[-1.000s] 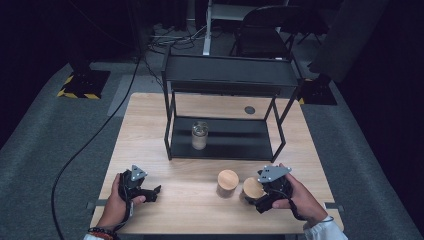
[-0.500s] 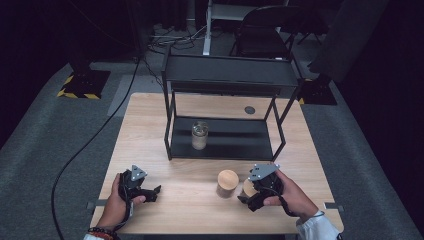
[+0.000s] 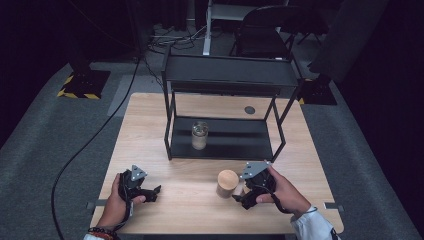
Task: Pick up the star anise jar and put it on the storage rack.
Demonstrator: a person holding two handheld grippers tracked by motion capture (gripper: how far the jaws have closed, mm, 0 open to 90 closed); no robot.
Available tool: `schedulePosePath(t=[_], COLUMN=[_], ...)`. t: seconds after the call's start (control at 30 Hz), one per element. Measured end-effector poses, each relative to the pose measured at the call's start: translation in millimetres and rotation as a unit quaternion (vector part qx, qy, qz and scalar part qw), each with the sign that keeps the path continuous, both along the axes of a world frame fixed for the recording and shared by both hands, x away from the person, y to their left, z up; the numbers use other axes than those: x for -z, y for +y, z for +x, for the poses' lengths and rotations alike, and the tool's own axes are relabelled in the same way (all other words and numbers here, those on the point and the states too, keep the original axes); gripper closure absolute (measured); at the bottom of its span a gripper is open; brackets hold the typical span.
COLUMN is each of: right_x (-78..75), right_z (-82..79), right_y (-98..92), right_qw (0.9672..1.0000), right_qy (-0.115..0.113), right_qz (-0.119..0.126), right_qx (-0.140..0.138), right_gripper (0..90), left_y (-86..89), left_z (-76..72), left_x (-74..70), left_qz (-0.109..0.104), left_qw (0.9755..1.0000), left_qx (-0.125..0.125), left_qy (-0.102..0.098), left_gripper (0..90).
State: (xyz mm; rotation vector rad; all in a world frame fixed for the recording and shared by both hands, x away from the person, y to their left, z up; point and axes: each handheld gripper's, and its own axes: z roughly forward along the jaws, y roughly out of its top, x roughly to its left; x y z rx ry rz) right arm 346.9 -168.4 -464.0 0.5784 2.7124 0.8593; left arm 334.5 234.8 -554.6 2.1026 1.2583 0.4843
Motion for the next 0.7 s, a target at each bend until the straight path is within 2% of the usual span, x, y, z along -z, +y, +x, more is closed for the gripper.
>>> schedulePosePath(t=[0.7], right_x=[5.2], right_z=[12.0], right_y=[21.2], right_qw=[0.9994], right_qy=[0.025], right_qz=[-0.019], right_qx=[-0.016], right_gripper=[2.2], left_y=[0.0], left_z=[0.1], left_x=[0.0], left_qz=[-0.001], left_qw=[1.0], left_qx=[0.0], left_qy=[0.0], left_gripper=[0.0])
